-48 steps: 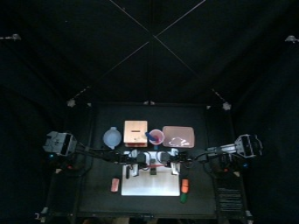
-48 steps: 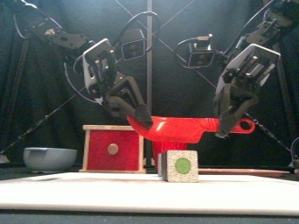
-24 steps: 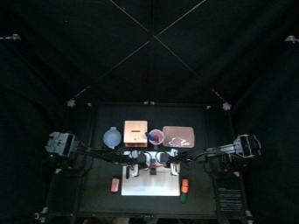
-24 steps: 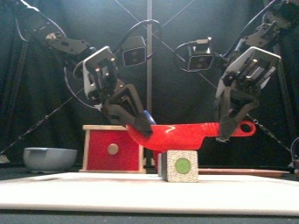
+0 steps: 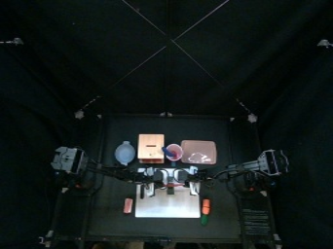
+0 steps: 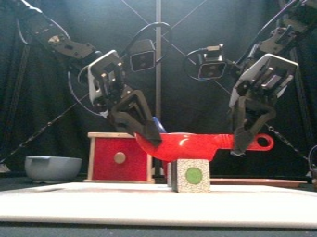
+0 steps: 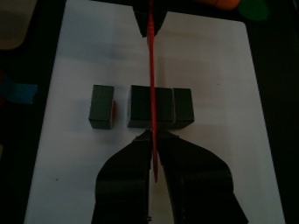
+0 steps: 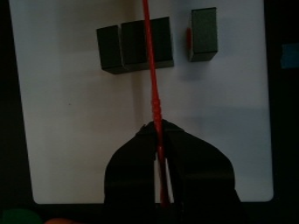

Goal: Place sushi on board then cut the sushi with the knife then place the pieces on the plate
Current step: Cut the sushi into 4 pieces

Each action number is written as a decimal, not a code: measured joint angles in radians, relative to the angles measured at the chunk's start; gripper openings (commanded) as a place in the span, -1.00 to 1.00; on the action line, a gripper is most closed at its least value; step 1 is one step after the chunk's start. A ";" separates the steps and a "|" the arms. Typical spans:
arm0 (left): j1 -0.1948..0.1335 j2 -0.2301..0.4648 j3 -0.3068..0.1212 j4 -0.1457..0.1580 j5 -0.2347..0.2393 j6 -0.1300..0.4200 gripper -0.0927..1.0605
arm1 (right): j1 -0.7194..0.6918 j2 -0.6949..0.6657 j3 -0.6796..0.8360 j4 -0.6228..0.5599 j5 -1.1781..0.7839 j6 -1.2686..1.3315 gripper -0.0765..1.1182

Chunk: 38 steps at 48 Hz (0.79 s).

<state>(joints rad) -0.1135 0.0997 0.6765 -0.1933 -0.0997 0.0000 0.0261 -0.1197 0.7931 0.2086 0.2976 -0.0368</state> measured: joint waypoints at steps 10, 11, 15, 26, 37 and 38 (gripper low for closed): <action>0.000 0.000 0.002 0.000 0.000 -0.002 0.05 | 0.000 0.000 -0.005 0.000 0.000 0.002 -0.48; -0.002 -0.002 0.000 0.000 0.000 -0.002 0.05 | 0.000 0.000 -0.005 -0.002 0.000 0.002 -0.48; 0.000 0.000 0.002 0.000 0.000 -0.002 0.05 | 0.002 0.000 -0.005 0.000 0.000 0.002 -0.48; -0.002 0.003 0.002 -0.011 0.000 0.000 0.05 | 0.005 0.012 -0.005 0.000 0.000 0.000 -0.48; -0.006 0.043 0.000 -0.046 -0.003 -0.002 0.05 | 0.014 0.057 -0.006 0.002 -0.005 0.000 -0.48; -0.008 0.048 0.000 -0.049 -0.003 -0.002 0.05 | 0.017 0.061 -0.006 0.002 -0.005 0.000 -0.48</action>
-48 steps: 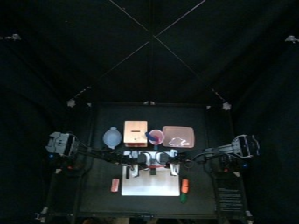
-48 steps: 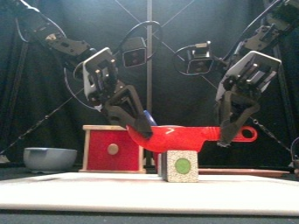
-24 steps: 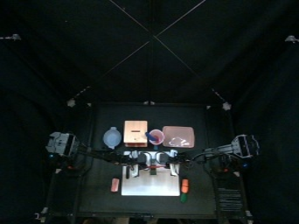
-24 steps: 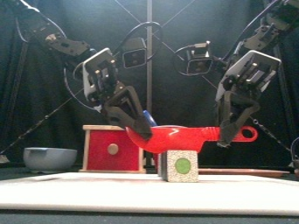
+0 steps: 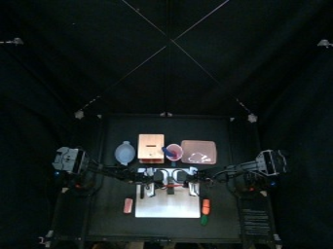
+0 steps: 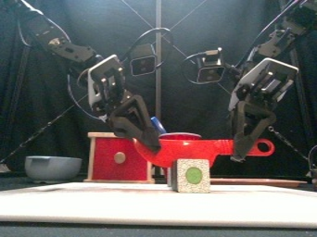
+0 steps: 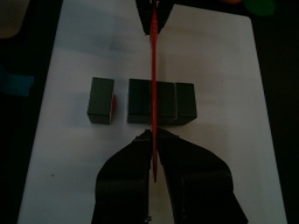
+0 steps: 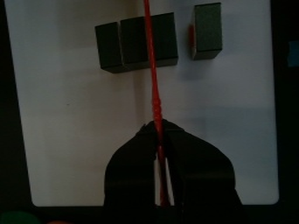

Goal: Place sushi on board then cut the sushi with the knife then place the pieces on the plate
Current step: Cut the sushi into 4 pieces

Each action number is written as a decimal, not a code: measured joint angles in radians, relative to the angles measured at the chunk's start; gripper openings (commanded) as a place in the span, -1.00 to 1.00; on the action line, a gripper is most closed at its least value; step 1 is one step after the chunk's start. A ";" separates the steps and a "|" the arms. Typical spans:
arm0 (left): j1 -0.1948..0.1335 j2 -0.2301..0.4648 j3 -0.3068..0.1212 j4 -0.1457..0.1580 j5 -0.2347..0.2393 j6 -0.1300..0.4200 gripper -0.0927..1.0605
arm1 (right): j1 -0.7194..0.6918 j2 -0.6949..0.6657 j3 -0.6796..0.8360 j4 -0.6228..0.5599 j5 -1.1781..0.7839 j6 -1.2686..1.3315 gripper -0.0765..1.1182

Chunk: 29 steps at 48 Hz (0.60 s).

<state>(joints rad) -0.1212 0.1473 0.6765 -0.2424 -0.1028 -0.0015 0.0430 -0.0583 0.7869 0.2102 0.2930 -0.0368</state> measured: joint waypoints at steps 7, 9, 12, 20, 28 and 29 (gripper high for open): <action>-0.012 0.020 0.000 -0.015 0.000 0.000 0.05 | 0.008 0.023 -0.002 0.009 -0.002 0.002 -0.48; -0.017 0.021 0.000 -0.020 0.000 0.000 0.05 | 0.011 0.026 -0.002 0.018 -0.003 0.000 -0.48; -0.025 0.021 0.000 -0.026 -0.002 0.000 0.05 | 0.020 0.029 -0.002 0.032 0.000 0.000 -0.48; -0.046 0.021 0.000 -0.049 -0.002 0.000 0.05 | 0.038 0.029 -0.002 0.060 0.003 0.000 -0.48; -0.054 0.008 0.000 -0.051 -0.002 0.005 0.05 | 0.044 0.020 -0.003 0.061 0.003 0.002 -0.48; -0.054 0.006 0.000 -0.052 0.000 0.005 0.05 | 0.044 0.017 -0.005 0.061 0.003 0.002 -0.48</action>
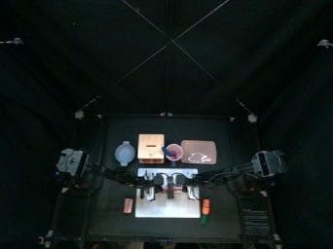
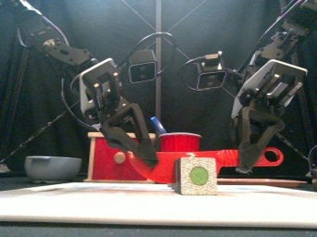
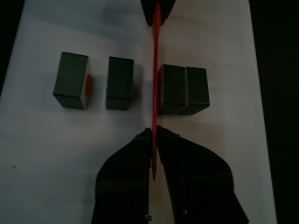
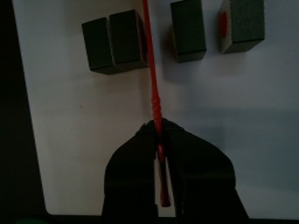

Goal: Place sushi on board then cut the sushi with the knife then place the pieces on the plate
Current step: Cut the sushi into 4 pieces

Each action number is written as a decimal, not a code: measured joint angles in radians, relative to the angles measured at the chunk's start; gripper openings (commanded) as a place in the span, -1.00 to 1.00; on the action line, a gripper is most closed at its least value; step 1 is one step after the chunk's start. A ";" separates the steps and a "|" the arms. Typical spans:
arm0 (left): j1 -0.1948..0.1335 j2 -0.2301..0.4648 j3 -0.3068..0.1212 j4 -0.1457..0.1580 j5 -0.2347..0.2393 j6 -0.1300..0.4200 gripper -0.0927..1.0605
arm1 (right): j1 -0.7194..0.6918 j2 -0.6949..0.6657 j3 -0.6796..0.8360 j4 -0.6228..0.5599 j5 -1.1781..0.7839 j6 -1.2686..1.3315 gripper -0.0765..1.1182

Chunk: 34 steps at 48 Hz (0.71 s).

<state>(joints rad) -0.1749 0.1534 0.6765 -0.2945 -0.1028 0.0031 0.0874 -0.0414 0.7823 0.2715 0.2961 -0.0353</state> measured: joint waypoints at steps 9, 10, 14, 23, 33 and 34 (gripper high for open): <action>0.002 -0.049 0.000 0.029 0.000 0.000 0.05 | -0.002 -0.072 0.002 -0.012 0.021 -0.002 -0.48; 0.002 -0.057 0.000 0.032 0.000 0.000 0.05 | -0.002 -0.078 0.002 -0.012 0.023 0.000 -0.48; 0.000 -0.080 0.002 0.038 0.002 -0.002 0.05 | 0.000 -0.110 0.002 -0.012 0.025 0.000 -0.48; -0.020 -0.098 0.002 0.038 0.002 -0.005 0.05 | 0.008 -0.132 0.002 -0.003 0.026 -0.003 -0.48; -0.052 -0.095 0.000 0.009 0.000 -0.008 0.05 | 0.034 -0.129 0.000 0.012 0.026 -0.002 -0.48; -0.055 -0.095 0.000 0.005 0.000 -0.008 0.05 | 0.035 -0.127 0.002 0.014 0.026 -0.002 -0.48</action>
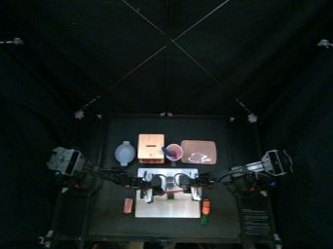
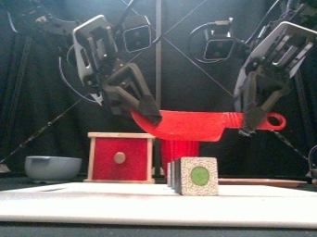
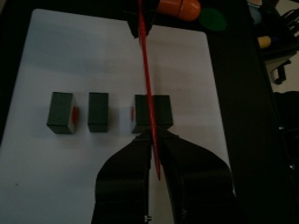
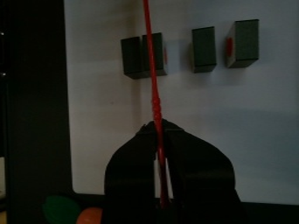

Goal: Place sushi on board then cut the sushi with the knife then place the pieces on the plate
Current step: Cut the sushi into 4 pieces

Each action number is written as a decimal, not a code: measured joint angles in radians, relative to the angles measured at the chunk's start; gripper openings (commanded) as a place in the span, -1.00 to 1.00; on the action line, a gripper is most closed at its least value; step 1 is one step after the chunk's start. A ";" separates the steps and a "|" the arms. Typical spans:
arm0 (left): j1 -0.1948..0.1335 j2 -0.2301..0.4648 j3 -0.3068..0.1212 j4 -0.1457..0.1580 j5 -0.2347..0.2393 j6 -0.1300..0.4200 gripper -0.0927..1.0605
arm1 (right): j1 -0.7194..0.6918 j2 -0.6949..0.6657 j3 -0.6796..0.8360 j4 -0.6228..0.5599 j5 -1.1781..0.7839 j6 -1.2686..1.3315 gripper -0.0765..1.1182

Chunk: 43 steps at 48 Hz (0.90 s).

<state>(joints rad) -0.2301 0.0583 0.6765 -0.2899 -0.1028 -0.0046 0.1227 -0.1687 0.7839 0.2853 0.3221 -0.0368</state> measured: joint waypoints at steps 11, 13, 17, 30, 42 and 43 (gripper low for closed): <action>-0.003 0.023 0.000 -0.029 0.000 0.000 0.05 | 0.003 0.017 0.000 0.006 -0.002 0.000 -0.48; -0.005 0.028 0.000 -0.031 -0.002 0.000 0.05 | 0.003 0.021 0.000 0.006 -0.002 0.000 -0.48; -0.003 0.035 0.000 -0.031 -0.002 0.000 0.05 | 0.003 0.031 -0.002 0.006 -0.002 0.000 -0.48; -0.003 0.041 0.002 -0.032 -0.002 0.000 0.05 | 0.005 0.048 -0.002 0.015 -0.005 0.000 -0.48; -0.003 0.054 0.000 -0.031 -0.002 0.000 0.05 | 0.008 0.054 -0.002 0.029 -0.006 0.000 -0.48; -0.003 0.055 0.000 -0.031 -0.002 0.000 0.05 | 0.009 0.054 -0.002 0.029 -0.006 0.000 -0.48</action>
<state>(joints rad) -0.2332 0.1135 0.6765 -0.3206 -0.1043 -0.0046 0.1319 -0.1150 0.7823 0.3145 0.3160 -0.0368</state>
